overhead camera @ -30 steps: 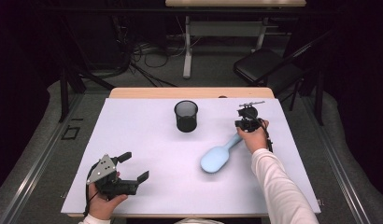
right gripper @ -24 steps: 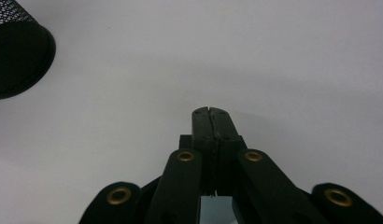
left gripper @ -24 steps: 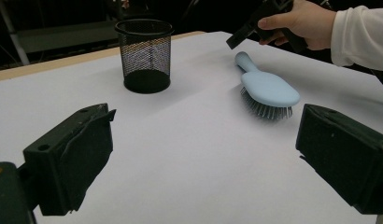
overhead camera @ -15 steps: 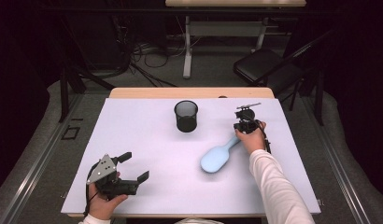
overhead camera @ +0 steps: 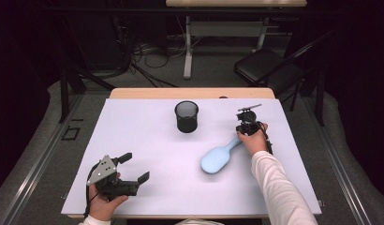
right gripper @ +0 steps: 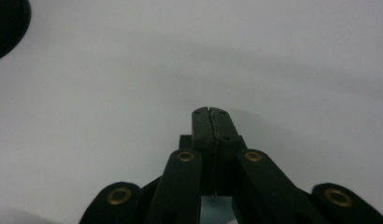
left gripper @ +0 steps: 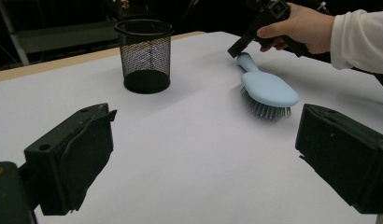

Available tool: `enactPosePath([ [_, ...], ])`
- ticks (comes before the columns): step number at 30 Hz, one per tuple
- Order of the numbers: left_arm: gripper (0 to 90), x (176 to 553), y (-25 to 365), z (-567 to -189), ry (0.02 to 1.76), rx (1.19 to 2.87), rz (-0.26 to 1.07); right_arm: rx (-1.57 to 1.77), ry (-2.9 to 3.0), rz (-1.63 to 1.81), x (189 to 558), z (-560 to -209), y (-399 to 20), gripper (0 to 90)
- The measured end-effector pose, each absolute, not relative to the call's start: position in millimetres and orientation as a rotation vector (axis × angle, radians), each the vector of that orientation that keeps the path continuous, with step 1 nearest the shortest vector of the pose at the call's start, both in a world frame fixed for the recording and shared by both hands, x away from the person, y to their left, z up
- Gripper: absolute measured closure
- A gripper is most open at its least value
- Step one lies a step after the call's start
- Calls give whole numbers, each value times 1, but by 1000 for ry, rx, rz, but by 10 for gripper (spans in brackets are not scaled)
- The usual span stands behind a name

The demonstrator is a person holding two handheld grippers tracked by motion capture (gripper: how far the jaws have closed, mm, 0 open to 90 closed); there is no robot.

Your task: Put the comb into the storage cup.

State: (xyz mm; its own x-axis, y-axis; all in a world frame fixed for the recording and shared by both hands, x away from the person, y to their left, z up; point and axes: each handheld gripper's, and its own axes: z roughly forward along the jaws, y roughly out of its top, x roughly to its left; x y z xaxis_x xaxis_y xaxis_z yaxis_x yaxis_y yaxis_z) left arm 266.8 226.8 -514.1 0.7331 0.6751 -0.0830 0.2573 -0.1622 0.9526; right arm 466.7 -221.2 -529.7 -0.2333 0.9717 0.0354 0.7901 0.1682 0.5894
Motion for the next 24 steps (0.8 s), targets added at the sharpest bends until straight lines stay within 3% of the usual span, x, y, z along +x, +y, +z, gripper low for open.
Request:
enactPosePath([
  [24,48,267,227,-514,754,1739,442,1675,2194,666,452,-533,-234,900],
])
